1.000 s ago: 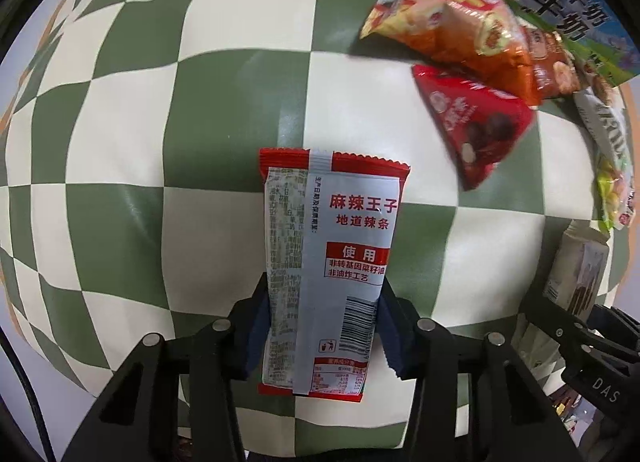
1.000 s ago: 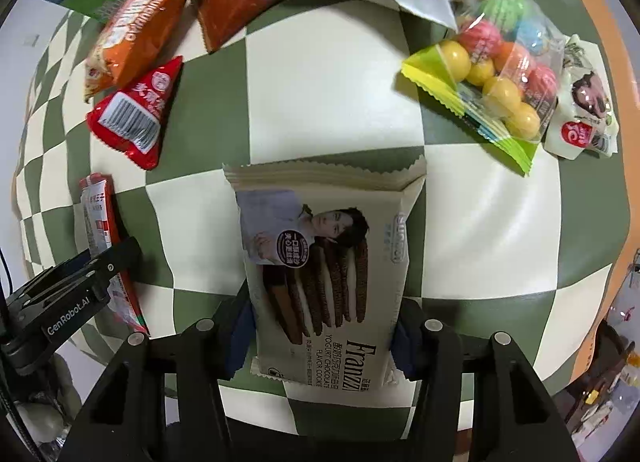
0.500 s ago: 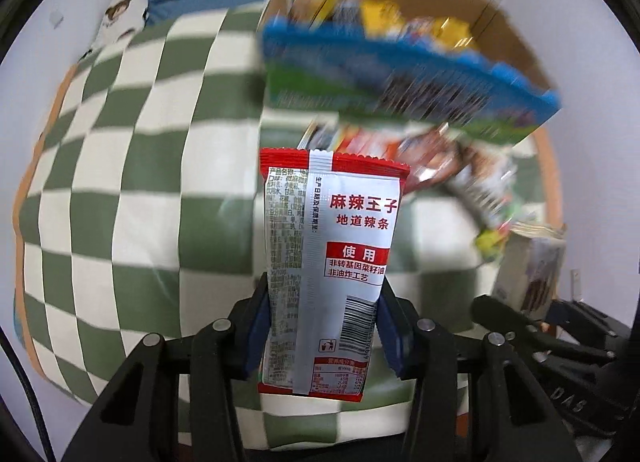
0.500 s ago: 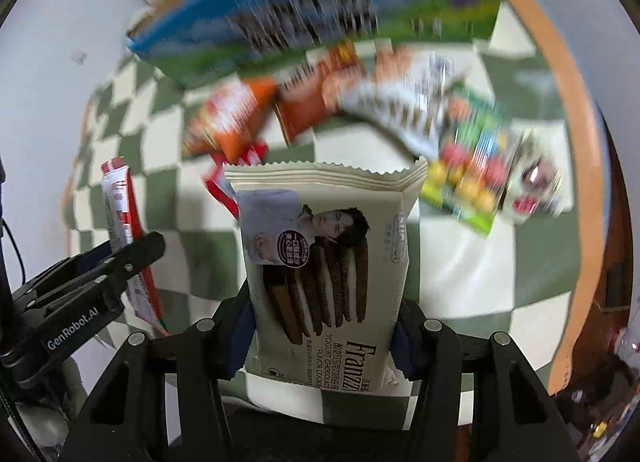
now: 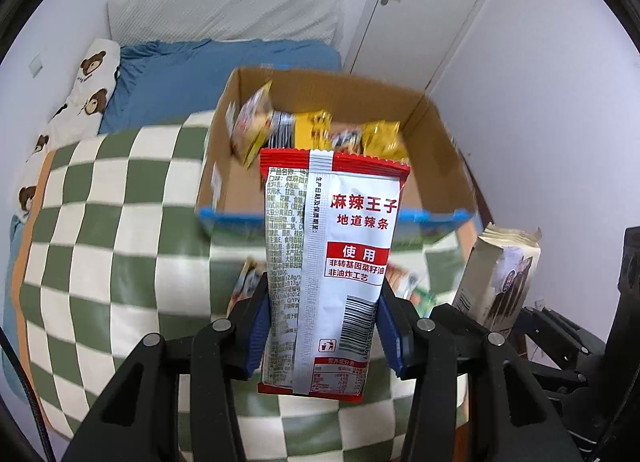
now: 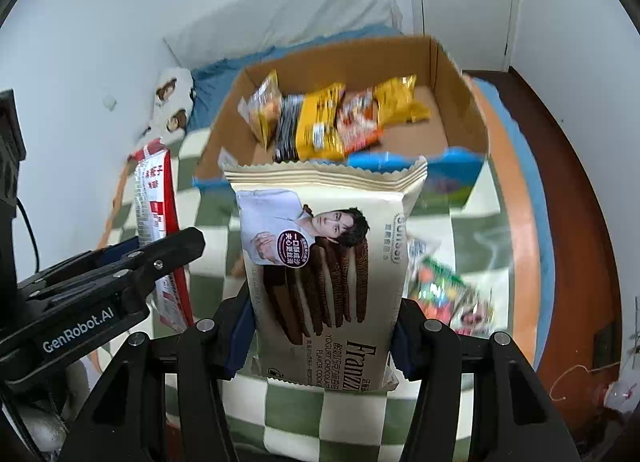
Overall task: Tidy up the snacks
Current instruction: 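Carry both packs into the cardboard box and open both tools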
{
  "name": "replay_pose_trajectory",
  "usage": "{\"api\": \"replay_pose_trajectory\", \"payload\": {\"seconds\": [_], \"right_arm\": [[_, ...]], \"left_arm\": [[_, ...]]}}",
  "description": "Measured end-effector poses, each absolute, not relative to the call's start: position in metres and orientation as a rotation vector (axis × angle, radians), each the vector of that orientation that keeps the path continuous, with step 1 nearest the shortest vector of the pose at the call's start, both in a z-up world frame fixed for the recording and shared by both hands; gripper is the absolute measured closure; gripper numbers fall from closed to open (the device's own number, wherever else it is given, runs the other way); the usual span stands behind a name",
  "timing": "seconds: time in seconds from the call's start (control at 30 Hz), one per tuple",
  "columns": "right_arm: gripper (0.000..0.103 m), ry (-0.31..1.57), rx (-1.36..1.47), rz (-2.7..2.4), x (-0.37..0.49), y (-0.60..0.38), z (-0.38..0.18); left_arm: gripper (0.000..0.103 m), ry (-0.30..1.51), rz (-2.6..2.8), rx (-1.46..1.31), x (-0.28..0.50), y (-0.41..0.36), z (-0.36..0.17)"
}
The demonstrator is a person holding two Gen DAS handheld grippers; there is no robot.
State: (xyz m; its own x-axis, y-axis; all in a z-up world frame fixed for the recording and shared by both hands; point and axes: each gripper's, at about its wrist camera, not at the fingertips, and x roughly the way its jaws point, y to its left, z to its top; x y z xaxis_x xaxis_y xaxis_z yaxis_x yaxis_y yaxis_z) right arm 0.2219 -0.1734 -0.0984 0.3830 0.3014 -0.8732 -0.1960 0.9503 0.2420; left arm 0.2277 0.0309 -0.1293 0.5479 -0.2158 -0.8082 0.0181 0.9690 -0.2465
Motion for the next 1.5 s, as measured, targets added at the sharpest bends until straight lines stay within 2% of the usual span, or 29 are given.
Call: {"api": "replay_pose_trajectory", "payload": {"seconds": [0.27,0.6,0.77,1.1,1.17,1.4,1.5], "right_arm": [[0.044,1.119,0.142,0.309,0.313,-0.177,-0.085],[0.044,1.267,0.102,0.224,0.441,-0.187,-0.140],[0.044,1.362,0.071,0.191,0.470,-0.191,-0.181],[0.043,1.491,0.027,0.178,0.477,-0.195,-0.228],[0.042,1.539,0.017,0.186,0.478,-0.192,-0.237],[0.022,1.556,-0.007,0.203,0.471,-0.181,-0.242],[0.018,1.549,-0.008,0.198,0.470,-0.176,-0.239]], "left_arm": [[0.059,1.107,-0.142,-0.276,0.326,0.041,-0.128],[0.058,1.357,-0.078,-0.299,0.440,0.059,-0.199],[0.058,1.469,-0.035,-0.266,0.458,0.059,-0.243],[0.056,1.547,0.001,-0.230,0.449,0.055,-0.280],[0.052,1.555,0.000,-0.239,0.447,0.055,-0.283],[0.025,1.513,-0.041,-0.244,0.442,0.042,-0.272],[0.022,1.489,-0.033,-0.230,0.439,0.038,-0.264]]}}
